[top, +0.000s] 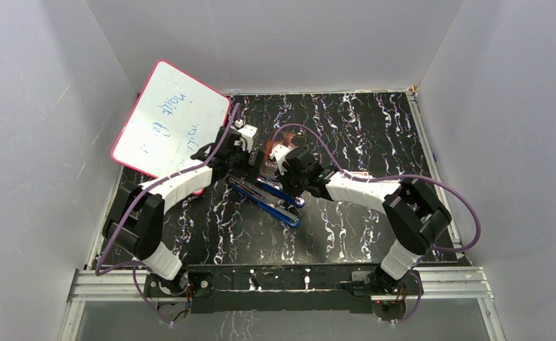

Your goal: Load the staples into the stapler

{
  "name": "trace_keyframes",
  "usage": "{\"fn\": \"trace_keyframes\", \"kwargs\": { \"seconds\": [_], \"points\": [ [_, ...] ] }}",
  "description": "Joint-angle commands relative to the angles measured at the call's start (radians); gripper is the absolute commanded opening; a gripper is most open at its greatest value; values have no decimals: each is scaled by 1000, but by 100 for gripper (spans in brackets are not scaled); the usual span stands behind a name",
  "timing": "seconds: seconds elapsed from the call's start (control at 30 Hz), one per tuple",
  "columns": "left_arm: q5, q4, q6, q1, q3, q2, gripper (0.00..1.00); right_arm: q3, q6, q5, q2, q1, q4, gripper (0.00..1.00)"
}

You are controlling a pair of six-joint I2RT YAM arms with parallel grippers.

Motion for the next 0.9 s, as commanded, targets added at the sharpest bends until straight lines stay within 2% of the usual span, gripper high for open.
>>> {"fn": "trace_keyframes", "kwargs": {
  "seconds": [0.0,0.87],
  "points": [
    [7,2,10,-7,9,-28,98,46,14,0,19,6,-27,0],
    [-1,3,11,-10,7,-31,98,33,31,-43,-20,5,4,26]
  ]
}}
